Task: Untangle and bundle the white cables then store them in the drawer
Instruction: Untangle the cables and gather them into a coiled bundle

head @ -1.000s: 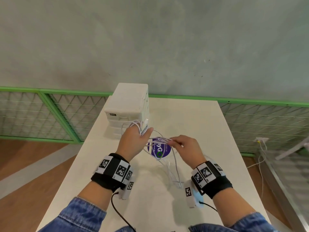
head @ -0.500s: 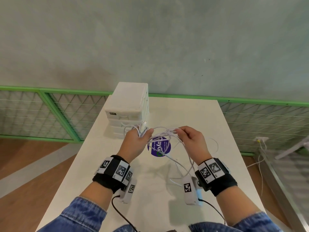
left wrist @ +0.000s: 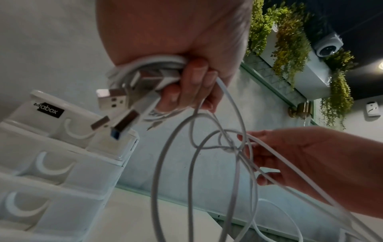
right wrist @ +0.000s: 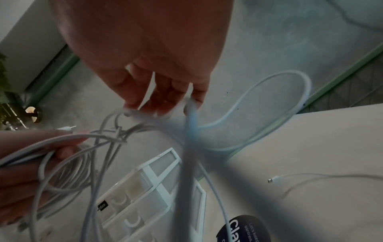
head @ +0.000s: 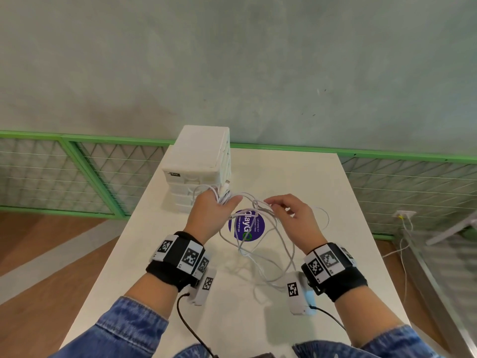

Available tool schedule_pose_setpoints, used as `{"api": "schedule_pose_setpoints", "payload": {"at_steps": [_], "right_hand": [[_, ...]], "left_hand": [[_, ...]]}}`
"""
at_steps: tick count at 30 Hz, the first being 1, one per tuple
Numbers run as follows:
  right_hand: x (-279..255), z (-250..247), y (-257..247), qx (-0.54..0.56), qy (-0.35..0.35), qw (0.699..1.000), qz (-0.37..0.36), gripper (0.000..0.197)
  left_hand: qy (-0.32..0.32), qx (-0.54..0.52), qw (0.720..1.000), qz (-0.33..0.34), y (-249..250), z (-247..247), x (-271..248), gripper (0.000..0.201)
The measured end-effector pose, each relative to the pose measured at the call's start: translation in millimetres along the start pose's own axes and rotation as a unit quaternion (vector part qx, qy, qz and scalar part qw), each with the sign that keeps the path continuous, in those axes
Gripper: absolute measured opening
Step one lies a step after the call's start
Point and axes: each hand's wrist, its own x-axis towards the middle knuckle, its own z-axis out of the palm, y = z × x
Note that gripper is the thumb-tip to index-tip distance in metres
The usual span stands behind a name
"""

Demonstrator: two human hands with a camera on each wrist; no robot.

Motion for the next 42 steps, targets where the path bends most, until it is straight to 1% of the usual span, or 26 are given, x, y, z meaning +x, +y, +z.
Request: {"api": "schedule_pose_setpoints", "payload": {"at_steps": [2,5,8,10,11,12,14,16,17,19,21,24,26,27,29,31,33,34,35,37,38,40,42], "right_hand": [[-0.2,-0.9,-2.7,0.002,-0.039,0.999,0.03,0.005],[-1.6,5.0,-0.6,-0.044,-0.073,0.995,0.052,0.025],[-1.8,4.6,0.5,-0.072,-0.106,0.99,0.058,0.03],[-2.4,4.8,1.8,-0.082,-0.143,0.985,0.054,0.04],[-3.0,6.8,3.3,-0.099,-0.148,0.983,0.052,0.048],[-3.8,10.1,4.5,-0.12,-0.136,0.982,0.05,0.054],[-5.5,17.2,7.4,-0.135,-0.084,0.986,0.047,0.059],[-4.9,18.3,7.7,-0.137,-0.051,0.987,0.061,0.054],[-3.9,15.9,7.0,-0.141,-0.051,0.986,0.067,0.046],[-1.3,9.2,4.2,-0.143,-0.079,0.984,0.075,0.025],[0.1,3.2,0.6,-0.079,-0.097,0.989,0.076,0.007],[0.4,-2.2,-7.9,0.052,-0.11,0.989,0.082,0.015],[2.1,-4.8,-11.3,0.085,-0.112,0.987,0.076,0.016],[2.4,-6.2,-13.6,0.093,-0.117,0.986,0.07,0.017],[2.3,-8.8,-17.6,0.124,-0.133,0.982,0.059,0.021],[1.3,-10.5,-18.8,0.182,-0.145,0.97,0.067,0.025],[-0.2,-11.1,-19.8,0.208,-0.153,0.962,0.085,0.026],[-0.9,-10.2,-19.9,0.213,-0.159,0.96,0.094,0.026],[-1.7,-9.0,-20.3,0.221,-0.168,0.955,0.1,0.026],[-3.2,-7.3,-20.0,0.245,-0.188,0.945,0.105,0.027],[-3.1,-6.8,-19.7,0.254,-0.193,0.942,0.105,0.028],[-3.0,-6.4,-20.3,0.257,-0.198,0.94,0.102,0.033],[-3.3,-7.2,-21.4,0.266,-0.2,0.937,0.108,0.037]], "left_hand": [[-0.005,-0.013,1.0,-0.002,3.7,1.6,-1.1,0.039],[-0.02,-0.035,0.999,0.005,10.7,8.5,-3.8,0.034],[-0.026,-0.046,0.999,0.002,12.5,11.9,-4.7,0.032],[-0.03,-0.058,0.998,-0.013,13.0,11.6,-4.3,0.033],[-0.034,-0.063,0.997,-0.019,14.1,11.7,-3.9,0.034],[-0.041,-0.07,0.996,-0.023,16.1,11.9,-4.3,0.034],[-0.05,-0.08,0.995,-0.015,19.9,13.2,-5.2,0.032],[-0.052,-0.069,0.996,0.001,22.8,13.9,-6.2,0.033],[-0.053,-0.057,0.997,0.009,23.6,13.0,-6.8,0.034],[-0.071,-0.037,0.997,0.021,23.2,9.6,-7.6,0.035],[-0.105,-0.02,0.994,0.032,21.9,5.1,-8.4,0.035],[-0.154,0.027,0.987,0.04,23.2,0.3,-9.2,0.047],[-0.171,0.072,0.981,0.063,24.8,0.3,-9.1,0.042],[-0.168,0.092,0.978,0.076,24.6,1.0,-8.2,0.038],[-0.141,0.098,0.982,0.082,23.5,2.2,-7.1,0.039],[-0.096,0.089,0.988,0.08,24.0,1.8,-6.6,0.042],[-0.054,0.077,0.992,0.089,25.8,-0.6,-5.2,0.044],[-0.052,0.076,0.992,0.088,27.0,-2.8,-3.8,0.045],[-0.069,0.08,0.991,0.081,28.4,-4.8,-2.8,0.044],[-0.126,0.088,0.986,0.058,29.0,-5.7,-3.5,0.034],[-0.138,0.083,0.986,0.05,28.5,-5.2,-4.8,0.029],[-0.116,0.063,0.99,0.047,26.4,-1.8,-6.5,0.025],[-0.085,0.047,0.994,0.048,25.0,1.4,-6.9,0.031]]}}
